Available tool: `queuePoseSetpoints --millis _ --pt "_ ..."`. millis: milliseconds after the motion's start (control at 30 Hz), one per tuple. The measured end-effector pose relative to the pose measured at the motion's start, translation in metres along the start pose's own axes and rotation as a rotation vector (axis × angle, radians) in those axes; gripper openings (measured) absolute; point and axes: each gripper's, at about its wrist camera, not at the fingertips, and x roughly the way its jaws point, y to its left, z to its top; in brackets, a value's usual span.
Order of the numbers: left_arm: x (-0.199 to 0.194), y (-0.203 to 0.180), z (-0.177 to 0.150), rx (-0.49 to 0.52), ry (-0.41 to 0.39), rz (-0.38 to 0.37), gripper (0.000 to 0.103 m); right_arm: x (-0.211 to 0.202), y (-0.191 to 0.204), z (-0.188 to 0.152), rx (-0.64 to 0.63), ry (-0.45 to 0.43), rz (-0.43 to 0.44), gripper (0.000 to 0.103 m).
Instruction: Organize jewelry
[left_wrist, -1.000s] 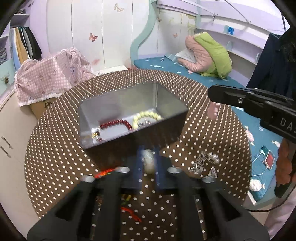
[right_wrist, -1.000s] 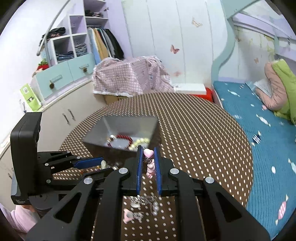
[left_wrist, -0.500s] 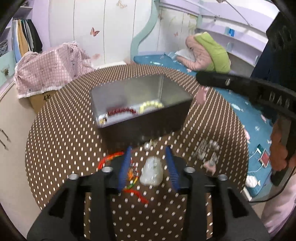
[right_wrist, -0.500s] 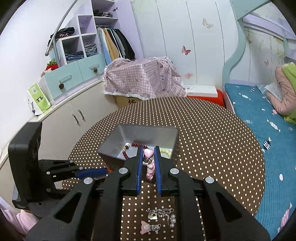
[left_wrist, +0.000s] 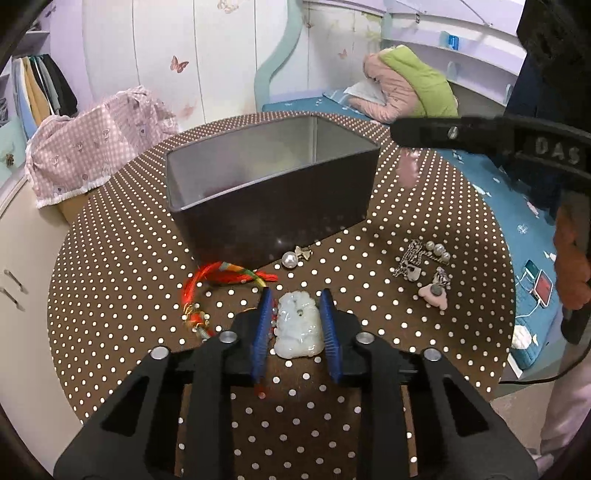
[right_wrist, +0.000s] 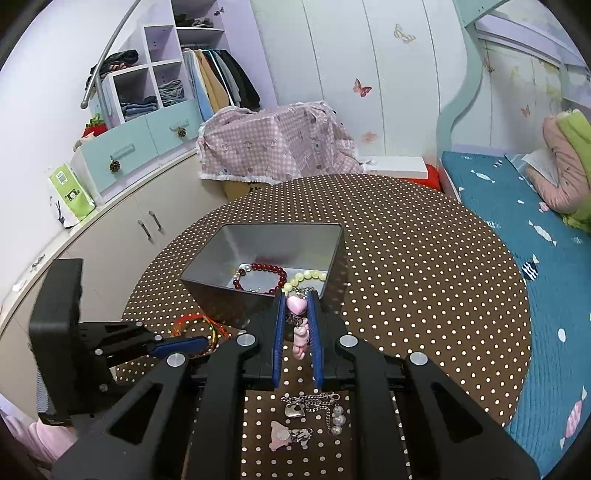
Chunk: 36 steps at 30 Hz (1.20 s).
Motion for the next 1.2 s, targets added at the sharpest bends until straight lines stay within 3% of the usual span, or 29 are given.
queuePoseSetpoints --millis 200,433,733,900,1200 --pt "-0.015 -0.005 -0.005 0.026 -0.02 -0.061 0.026 -0.002 -0.003 -0.004 0.005 0.0 0.001 0.011" --pt "-0.001 0.005 -0.015 -0.012 0.052 -0.019 0.029 -0.001 -0.003 -0.009 0.01 0.01 0.003 0.011" --pt "0.002 0.007 -0.009 -0.033 0.042 -0.001 0.026 0.0 -0.003 -0.007 0.004 0.012 0.008 0.011" --pt "-0.006 0.012 0.005 -0.039 0.005 -0.002 0.026 -0.006 0.001 0.002 -0.011 -0.009 0.018 0.011" --pt "-0.037 0.027 0.051 -0.072 -0.13 0.005 0.026 -0.006 0.016 0.039 -0.069 -0.047 0.07 0.011"
